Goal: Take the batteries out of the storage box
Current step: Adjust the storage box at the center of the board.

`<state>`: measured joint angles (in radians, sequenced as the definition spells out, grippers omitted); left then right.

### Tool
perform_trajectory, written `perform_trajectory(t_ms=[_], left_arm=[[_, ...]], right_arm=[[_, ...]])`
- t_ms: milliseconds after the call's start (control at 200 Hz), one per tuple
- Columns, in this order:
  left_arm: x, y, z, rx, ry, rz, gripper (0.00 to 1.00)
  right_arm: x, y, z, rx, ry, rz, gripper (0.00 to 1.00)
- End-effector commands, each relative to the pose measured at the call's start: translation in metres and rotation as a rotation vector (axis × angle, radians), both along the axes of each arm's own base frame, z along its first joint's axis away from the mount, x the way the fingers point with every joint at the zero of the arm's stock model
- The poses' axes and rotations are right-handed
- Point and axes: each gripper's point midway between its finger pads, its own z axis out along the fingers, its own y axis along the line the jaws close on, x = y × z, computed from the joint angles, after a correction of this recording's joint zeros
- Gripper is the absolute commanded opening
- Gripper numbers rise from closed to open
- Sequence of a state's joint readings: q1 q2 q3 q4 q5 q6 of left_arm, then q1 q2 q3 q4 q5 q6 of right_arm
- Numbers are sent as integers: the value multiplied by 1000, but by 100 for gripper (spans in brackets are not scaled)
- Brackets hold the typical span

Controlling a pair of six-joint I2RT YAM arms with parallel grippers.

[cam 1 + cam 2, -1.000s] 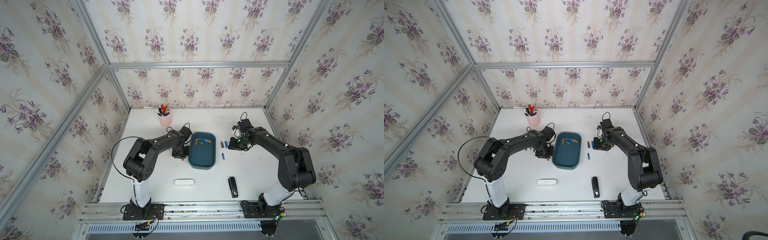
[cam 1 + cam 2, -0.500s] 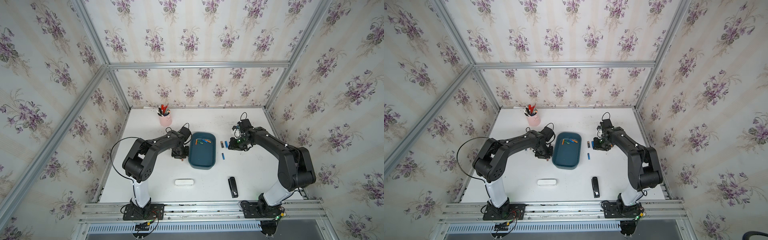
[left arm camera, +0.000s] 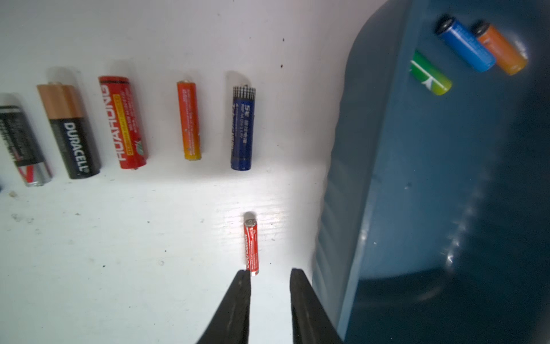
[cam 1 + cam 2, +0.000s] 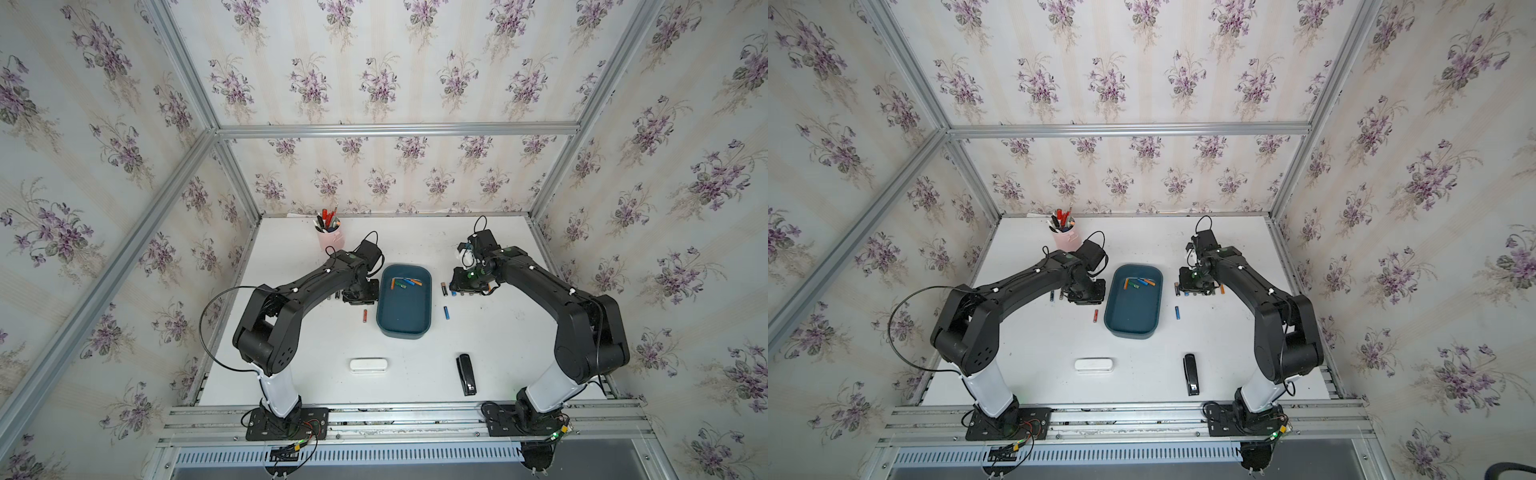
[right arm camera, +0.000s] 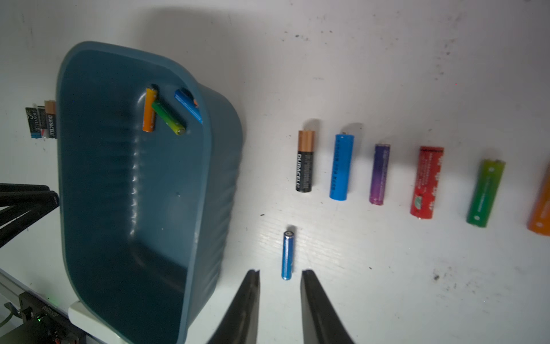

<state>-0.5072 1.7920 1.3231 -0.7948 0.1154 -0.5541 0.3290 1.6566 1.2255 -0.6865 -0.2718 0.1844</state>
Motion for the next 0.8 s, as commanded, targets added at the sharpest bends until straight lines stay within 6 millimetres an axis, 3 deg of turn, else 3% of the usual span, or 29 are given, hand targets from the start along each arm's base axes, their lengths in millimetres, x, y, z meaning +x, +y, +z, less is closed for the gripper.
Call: perform_trajectory(t_ms=[0, 180, 485, 664, 794], left_arm=[[-3, 3, 1, 15, 13, -23, 29], [-1, -9, -15, -14, 41, -35, 29], [-1, -36, -19, -60, 39, -65, 29], [-5, -25, -19, -22, 39, -53, 29], [-10, -2, -18, 13, 59, -42, 30]], right_arm=[[-1, 10, 4, -14, 10, -1, 29], [5, 30, 7, -14, 7, 24, 29], [10, 57, 11, -36, -4, 76, 29], [21, 74, 11, -52, -33, 118, 29], [33, 88, 1, -81, -46, 168, 29]])
